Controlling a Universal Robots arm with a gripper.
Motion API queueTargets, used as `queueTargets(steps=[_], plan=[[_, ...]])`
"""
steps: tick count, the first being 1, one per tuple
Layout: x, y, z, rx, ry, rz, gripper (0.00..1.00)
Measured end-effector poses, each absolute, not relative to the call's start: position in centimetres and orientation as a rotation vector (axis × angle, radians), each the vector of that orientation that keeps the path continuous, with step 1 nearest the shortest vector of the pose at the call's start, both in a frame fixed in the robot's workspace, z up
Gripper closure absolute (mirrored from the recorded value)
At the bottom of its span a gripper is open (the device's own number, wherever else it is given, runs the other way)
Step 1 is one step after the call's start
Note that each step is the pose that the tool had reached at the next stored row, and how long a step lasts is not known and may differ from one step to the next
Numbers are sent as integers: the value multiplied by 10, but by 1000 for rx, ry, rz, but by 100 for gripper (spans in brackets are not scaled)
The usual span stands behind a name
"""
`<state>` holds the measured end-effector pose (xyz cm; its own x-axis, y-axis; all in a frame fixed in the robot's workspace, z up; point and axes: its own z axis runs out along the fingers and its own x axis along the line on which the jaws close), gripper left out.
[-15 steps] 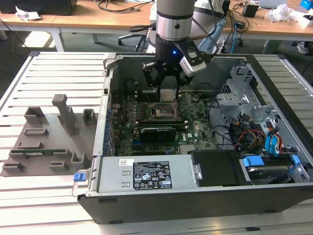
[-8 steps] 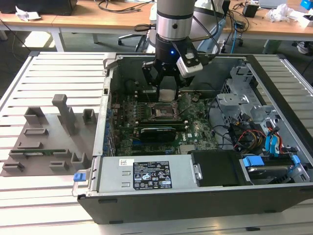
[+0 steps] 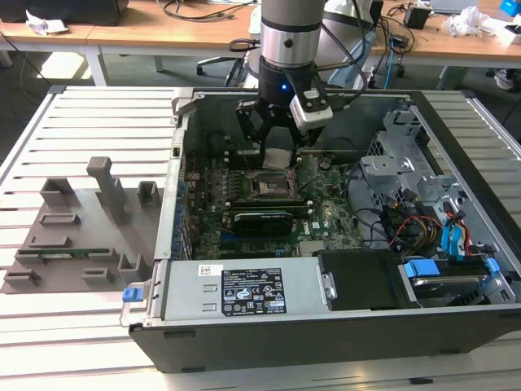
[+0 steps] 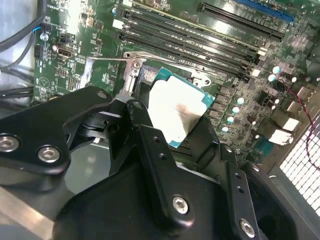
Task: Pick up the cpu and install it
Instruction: 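Place the cpu into insertion slot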
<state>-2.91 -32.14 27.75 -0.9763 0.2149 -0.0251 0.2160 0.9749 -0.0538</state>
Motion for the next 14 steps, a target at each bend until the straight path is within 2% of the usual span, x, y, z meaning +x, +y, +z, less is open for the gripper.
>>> queueTargets(steps=[14], plan=[[-29,-321,277,554,3075,-96,45]])
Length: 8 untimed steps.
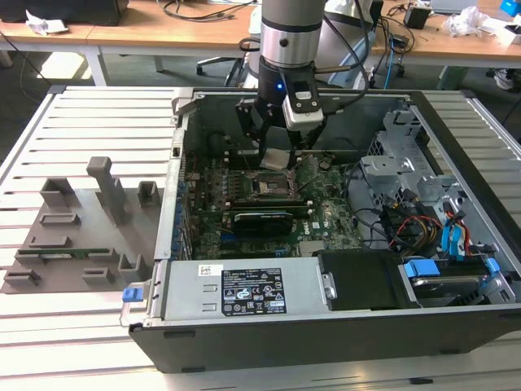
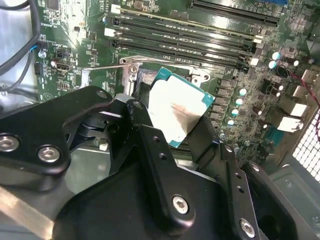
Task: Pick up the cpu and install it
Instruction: 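Place the cpu into insertion slot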
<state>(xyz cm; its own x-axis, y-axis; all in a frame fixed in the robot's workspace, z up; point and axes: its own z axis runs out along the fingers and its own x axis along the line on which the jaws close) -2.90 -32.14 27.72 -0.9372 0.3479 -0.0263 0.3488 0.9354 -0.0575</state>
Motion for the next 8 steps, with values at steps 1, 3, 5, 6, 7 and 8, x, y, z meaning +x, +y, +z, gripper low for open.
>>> queueTargets(steps=[1,3,5,6,7,8], plan=[[-29,-321,277,566,3073,-96,45],[-29,-321,277,601,3067,-97,45],[-29,-321,277,627,3062,-98,45],[-29,-321,277,637,3060,-98,45],[-29,-321,277,656,3057,-98,45],[-29,-321,277,666,3055,-98,45]])
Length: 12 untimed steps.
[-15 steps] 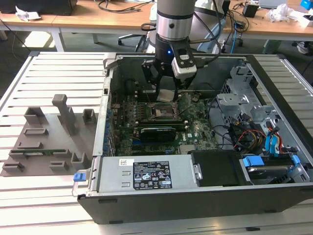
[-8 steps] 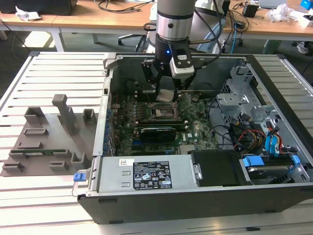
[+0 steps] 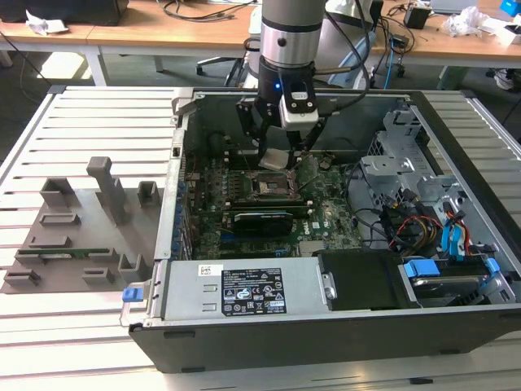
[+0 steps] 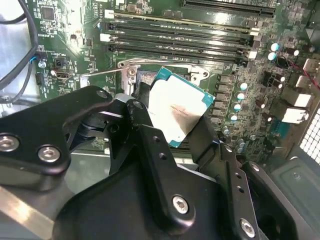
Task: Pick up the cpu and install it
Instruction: 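Place the cpu into insertion slot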
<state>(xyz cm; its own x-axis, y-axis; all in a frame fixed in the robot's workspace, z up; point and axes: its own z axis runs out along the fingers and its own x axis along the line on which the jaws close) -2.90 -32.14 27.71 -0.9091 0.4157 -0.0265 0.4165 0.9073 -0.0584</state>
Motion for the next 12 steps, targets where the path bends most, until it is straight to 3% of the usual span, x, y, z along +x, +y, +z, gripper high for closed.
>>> queueTargets(steps=[12], plan=[[-29,-321,277,823,3020,-100,45]])
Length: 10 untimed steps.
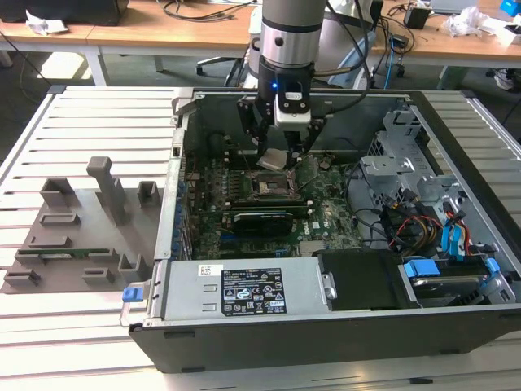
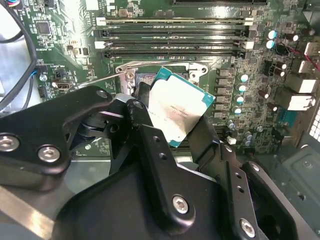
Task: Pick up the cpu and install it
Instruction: 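Place the cpu into insertion slot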
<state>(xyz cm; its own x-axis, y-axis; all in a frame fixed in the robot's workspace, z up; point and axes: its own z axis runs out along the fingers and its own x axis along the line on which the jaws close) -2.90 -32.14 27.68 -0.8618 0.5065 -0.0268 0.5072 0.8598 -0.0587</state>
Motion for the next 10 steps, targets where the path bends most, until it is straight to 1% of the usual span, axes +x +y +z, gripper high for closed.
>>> queueTargets(steps=[10], plan=[[-29,-321,277,978,2976,-101,45]])
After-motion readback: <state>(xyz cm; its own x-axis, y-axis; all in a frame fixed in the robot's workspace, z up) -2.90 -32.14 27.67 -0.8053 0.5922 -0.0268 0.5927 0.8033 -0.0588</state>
